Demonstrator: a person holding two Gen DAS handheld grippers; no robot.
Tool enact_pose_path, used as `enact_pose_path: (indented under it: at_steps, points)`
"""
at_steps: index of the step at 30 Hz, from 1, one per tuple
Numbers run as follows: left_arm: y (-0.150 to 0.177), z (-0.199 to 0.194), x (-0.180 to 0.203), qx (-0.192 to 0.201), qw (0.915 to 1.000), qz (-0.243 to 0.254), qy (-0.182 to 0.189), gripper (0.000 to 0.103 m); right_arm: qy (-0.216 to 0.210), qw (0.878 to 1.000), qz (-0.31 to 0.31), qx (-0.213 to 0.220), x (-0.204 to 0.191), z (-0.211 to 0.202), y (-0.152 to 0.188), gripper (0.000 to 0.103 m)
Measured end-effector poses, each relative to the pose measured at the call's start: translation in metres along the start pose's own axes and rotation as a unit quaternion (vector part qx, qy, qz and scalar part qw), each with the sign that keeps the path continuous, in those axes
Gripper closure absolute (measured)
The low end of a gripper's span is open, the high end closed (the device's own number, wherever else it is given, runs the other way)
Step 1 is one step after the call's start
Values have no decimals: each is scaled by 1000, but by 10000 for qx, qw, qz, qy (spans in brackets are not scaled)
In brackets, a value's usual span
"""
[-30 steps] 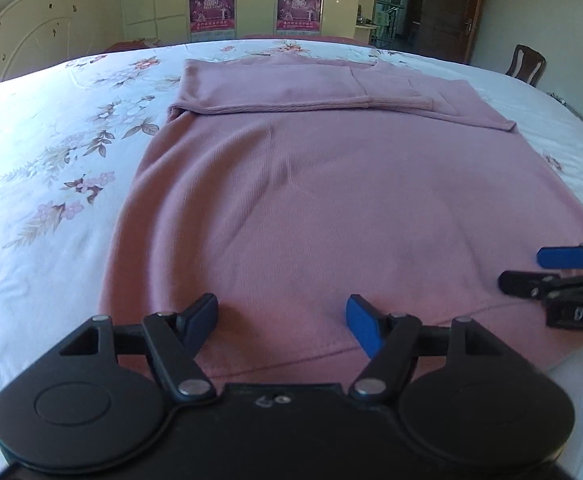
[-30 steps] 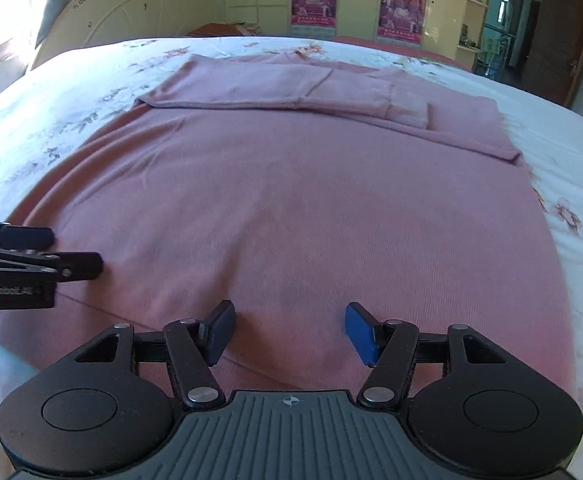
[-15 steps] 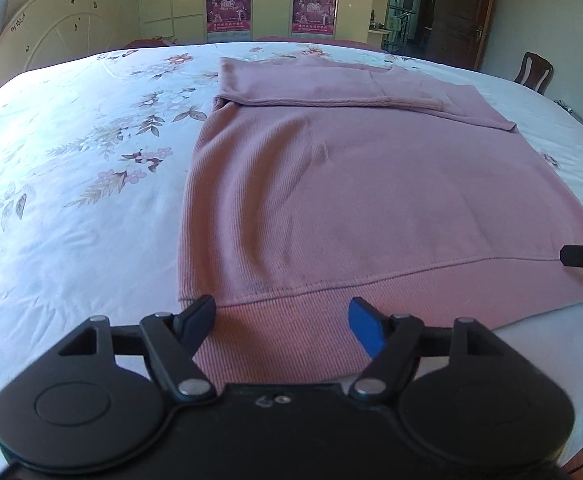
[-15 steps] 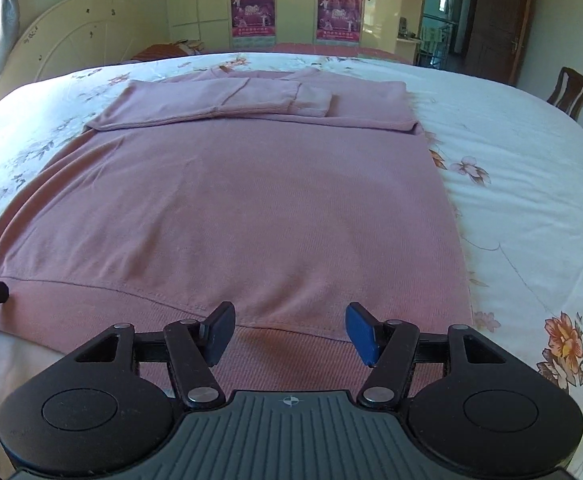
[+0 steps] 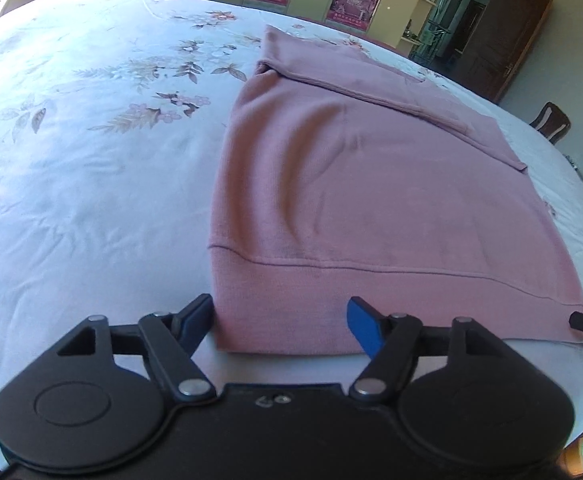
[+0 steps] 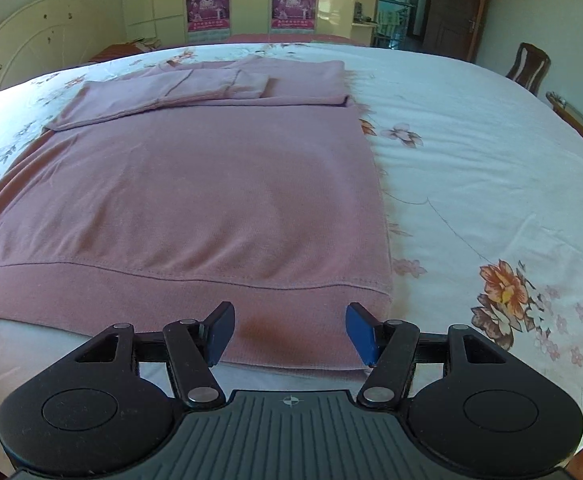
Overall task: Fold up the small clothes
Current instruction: 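Move both open tools to the ribbed hem of the sweatshirt, then grasp the ribbed hem with both tools and lift it toward the collar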
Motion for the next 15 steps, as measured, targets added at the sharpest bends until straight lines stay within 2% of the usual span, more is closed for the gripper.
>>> enact_pose_path:
  at_steps: [4,6,7,8,9,11,14,15]
  points:
    - [-1,5,7,-48,9999,-89,126,46,108,9996,245,-100,14,0,6,41]
    - [-3,8,9,-119,9996,-138,210,53,151,9993,311,-142,18,0,10,40]
    - [-4,9,10,-134,9995,-149,229,56,116,9991,359,-170,19,1,11,37]
    - [-5,12,11,-167,9995,-124,248,63,68,9989,407,-209,19,2,12,26]
    - [-5,14,13,-183,9994,-102,257,69,-19,9987,460,-225,18,3,12,21]
    - [-6,17,16,-203,9994,-54,276,77,-418,9973,563,-217,12,7,12,22]
    - [-8,18,19,-203,9993,-42,308,84,-389,9976,476,-308,5,12,10,26]
    - [-9,18,20,-198,9992,-59,330,86,-401,9977,461,-307,4,12,9,34]
Point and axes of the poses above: each gripper's, at about its wrist camera, not at the fingertips, and z roughly the way its jaws point, x to its right, y to its underside, the point moved 3 cm from there along z, roughly the way its jaws point, and after that the axes turned 12 degrees about -z, right-handed, at the moved point
